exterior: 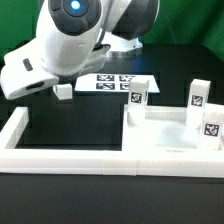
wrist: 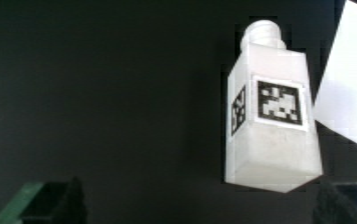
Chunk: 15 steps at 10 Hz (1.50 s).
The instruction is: Assemble square table
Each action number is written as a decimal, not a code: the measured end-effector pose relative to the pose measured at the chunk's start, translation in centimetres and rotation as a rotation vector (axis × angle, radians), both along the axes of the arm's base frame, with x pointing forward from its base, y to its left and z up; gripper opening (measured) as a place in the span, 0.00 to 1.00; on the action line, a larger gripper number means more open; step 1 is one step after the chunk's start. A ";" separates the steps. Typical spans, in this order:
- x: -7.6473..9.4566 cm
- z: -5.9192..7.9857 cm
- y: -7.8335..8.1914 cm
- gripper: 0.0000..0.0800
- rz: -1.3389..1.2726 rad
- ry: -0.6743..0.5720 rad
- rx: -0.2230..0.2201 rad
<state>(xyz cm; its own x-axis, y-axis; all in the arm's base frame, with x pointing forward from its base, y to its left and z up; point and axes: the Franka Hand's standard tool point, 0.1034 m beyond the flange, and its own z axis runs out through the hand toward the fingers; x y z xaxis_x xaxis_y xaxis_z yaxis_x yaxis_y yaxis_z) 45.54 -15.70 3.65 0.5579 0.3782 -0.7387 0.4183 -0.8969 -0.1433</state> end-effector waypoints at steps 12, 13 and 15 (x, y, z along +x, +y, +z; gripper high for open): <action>-1.9 -2.9 0.6 0.33 0.058 -0.006 -0.008; -1.9 -2.9 0.6 0.33 0.058 -0.006 -0.008; -1.9 -2.9 0.6 0.04 0.058 -0.006 -0.008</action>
Offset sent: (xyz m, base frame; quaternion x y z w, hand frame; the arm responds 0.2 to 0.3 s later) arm -0.0095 -0.0098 -0.0277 -0.0373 0.0269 -0.0248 0.9986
